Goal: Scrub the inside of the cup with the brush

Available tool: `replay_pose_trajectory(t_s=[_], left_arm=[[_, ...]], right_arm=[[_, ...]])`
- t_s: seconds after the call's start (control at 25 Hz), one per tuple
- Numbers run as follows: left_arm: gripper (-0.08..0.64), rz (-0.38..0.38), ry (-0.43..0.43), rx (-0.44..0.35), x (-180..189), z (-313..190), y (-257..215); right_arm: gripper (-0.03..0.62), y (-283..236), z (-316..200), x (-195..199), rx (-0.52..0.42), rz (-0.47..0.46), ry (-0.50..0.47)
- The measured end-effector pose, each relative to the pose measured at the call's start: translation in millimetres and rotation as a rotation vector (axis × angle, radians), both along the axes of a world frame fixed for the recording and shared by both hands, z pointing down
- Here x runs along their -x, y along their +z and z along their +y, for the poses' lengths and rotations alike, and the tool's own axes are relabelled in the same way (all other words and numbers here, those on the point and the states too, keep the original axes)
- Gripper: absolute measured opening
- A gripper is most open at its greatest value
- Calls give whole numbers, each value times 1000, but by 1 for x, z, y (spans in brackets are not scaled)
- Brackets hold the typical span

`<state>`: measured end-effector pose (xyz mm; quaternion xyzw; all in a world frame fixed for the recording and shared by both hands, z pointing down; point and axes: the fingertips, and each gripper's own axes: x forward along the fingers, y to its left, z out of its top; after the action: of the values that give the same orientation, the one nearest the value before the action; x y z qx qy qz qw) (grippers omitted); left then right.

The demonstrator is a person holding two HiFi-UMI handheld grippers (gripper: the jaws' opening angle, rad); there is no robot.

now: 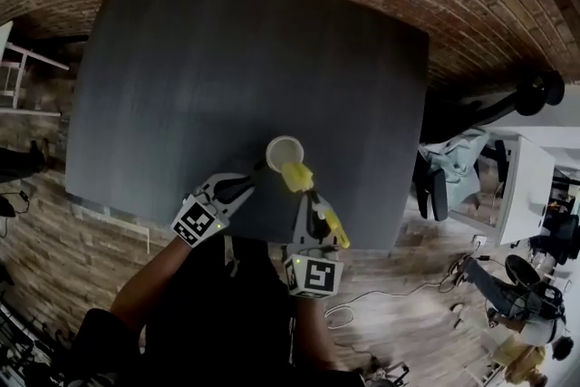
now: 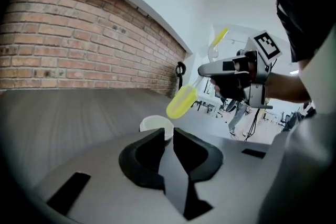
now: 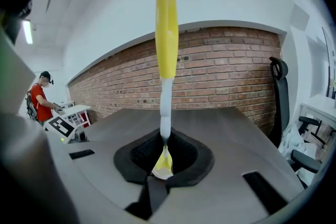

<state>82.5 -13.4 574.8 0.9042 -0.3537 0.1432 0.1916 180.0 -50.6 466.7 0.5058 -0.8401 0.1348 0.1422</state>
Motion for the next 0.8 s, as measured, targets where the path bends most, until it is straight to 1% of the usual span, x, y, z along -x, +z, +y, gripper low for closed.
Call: replay_pose_trajectory(t_s=[0.04,0.12,0.28,0.48,0.56,0.8], left_arm=[[66,16,-12,-24,-2,1,-12],[54,43,-40,-61,-5,10,-37],[43,66,-95,-104,-7,38,-81],[38,86,-109,-122,-11,59,-108],[38,93,-119,-132,-9,65,-126],[38,95,-96,-217,7,83,-183]], right_arm=[[46,-5,3,-3,-4,-8,3],[48,-16,13,-5,-4,-29,2],[48,-41,40,-5,-5,-74,-16],[48,-59,59,-7,-9,-101,-46],[48,-68,68,-6,-2,-104,-56],[48,-95,91,4,-23,-105,-41]])
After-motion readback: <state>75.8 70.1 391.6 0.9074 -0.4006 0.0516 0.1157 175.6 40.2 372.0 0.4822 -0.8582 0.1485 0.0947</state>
